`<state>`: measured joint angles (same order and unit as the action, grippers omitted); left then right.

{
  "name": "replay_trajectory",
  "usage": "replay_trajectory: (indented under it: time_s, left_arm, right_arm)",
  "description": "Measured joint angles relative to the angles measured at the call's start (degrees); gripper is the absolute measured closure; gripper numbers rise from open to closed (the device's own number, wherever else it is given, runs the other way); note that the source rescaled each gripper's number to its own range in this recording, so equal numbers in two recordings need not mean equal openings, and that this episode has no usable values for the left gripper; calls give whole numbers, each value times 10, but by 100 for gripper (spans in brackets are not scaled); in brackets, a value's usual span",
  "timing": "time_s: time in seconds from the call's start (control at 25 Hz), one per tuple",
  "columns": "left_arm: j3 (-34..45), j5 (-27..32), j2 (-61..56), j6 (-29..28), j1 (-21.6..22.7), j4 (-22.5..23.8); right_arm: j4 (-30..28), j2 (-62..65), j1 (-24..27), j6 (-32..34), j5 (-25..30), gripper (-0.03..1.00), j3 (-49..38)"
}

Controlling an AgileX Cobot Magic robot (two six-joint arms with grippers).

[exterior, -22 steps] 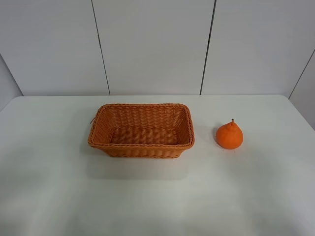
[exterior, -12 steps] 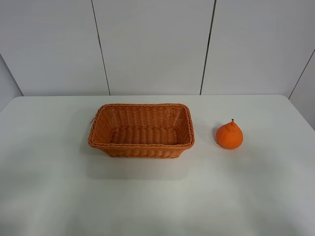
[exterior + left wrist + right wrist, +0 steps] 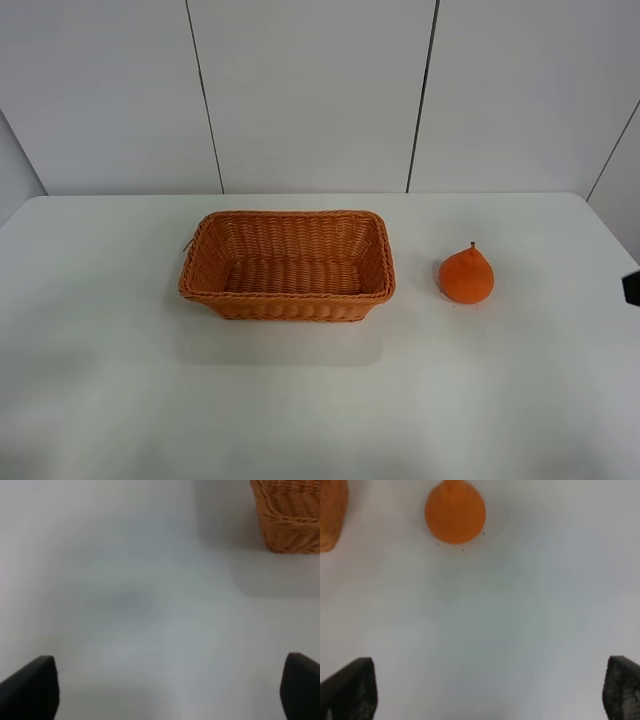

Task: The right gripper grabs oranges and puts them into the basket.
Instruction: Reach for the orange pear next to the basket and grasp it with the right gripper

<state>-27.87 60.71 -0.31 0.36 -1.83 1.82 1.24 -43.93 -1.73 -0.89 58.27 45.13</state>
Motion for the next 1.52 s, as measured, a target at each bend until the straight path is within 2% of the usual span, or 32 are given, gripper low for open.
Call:
replay_trajectory:
  time_s: [0.36,0.56,0.72,0.96,1.52]
  left_arm:
    - [0,0,0,0,0,0]
    - [0,0,0,0,0,0]
    - [0,0,0,0,0,0]
    - [0,0,0,0,0,0]
    - [0,0,0,0,0,0]
  right_arm:
    - [0,-370,0,0,1,-3,213]
    - [1,-548,0,0,34,-3,350]
    - [20,-643,-3,-9,62,-3,426]
    - [31,-697,-29,-17,50,-3,450]
    - [61,-798,-29,-20,-34,-3,451]
